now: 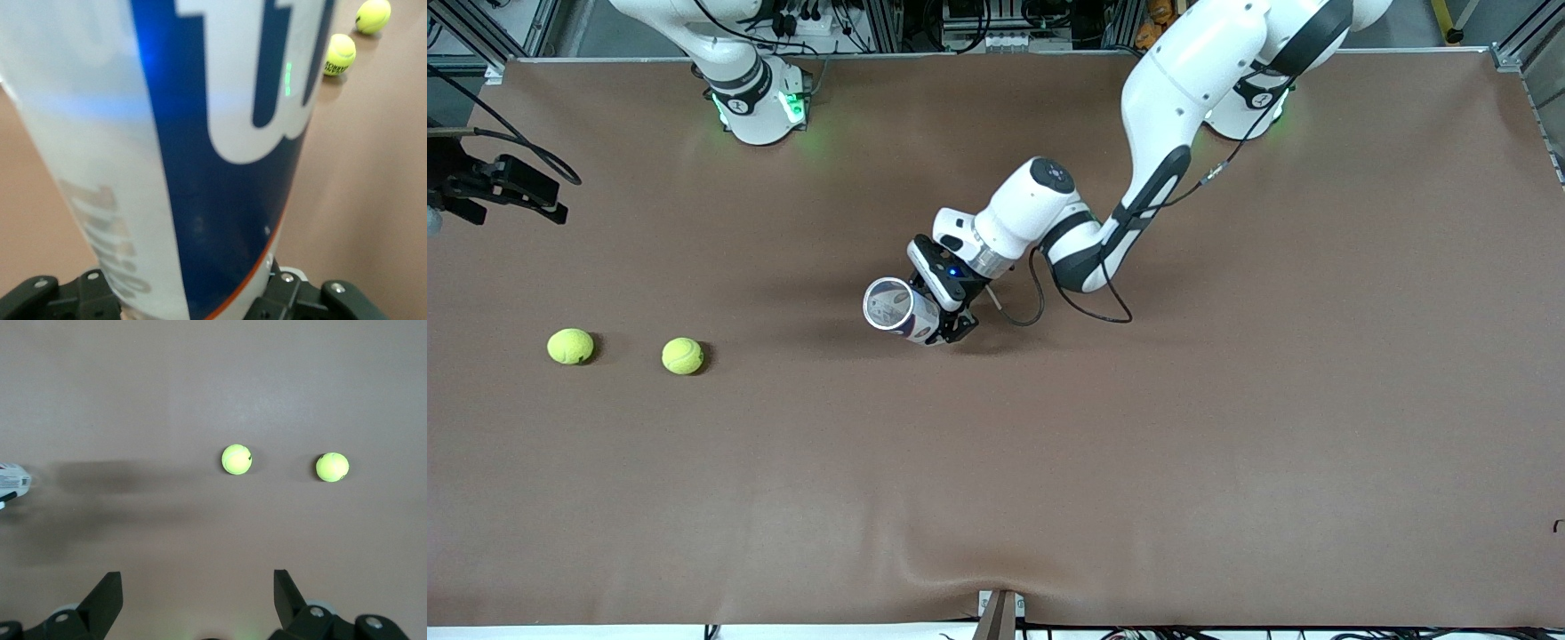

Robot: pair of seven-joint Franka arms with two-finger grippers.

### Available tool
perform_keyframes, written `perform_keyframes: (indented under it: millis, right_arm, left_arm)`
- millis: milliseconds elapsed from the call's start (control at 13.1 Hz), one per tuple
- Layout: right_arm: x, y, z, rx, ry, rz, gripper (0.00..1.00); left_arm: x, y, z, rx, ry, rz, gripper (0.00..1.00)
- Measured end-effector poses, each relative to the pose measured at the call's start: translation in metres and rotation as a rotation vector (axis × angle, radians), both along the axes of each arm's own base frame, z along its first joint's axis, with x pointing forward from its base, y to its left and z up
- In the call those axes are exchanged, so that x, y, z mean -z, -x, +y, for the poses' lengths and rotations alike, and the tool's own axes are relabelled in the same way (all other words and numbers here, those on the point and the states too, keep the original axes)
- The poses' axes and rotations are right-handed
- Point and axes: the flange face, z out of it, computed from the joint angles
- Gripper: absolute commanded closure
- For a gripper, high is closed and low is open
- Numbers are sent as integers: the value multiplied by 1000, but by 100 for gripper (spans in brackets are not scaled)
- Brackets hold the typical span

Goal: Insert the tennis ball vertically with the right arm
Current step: 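Hold the can upright while the right gripper grasps a tennis ball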

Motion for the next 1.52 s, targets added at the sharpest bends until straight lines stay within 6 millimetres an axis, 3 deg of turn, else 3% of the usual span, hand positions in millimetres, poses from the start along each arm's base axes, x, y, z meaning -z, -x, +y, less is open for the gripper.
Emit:
perform_keyframes:
  millis: [305, 610, 915, 1296, 1372, 1525]
  right_arm:
    - [17, -7, -2, 2, 1, 31, 0]
    - [52, -29, -8, 12, -1, 66, 0]
    - [134, -49, -26, 40, -5, 105, 0]
    - [243, -40, -48, 79, -6, 75, 0]
    - [265, -35, -53, 88, -7, 78, 0]
    - [303, -32, -60, 101, -10, 104, 0]
  left_arm:
    - [53, 5, 19, -2, 108, -35, 28]
    - [55, 6, 19, 0, 108, -35, 27]
    - [67, 7, 22, 19, 80, -47, 27]
    - [76, 9, 24, 27, 67, -47, 25]
    - [76, 9, 24, 27, 67, -47, 12]
    - [76, 9, 24, 27, 67, -47, 9]
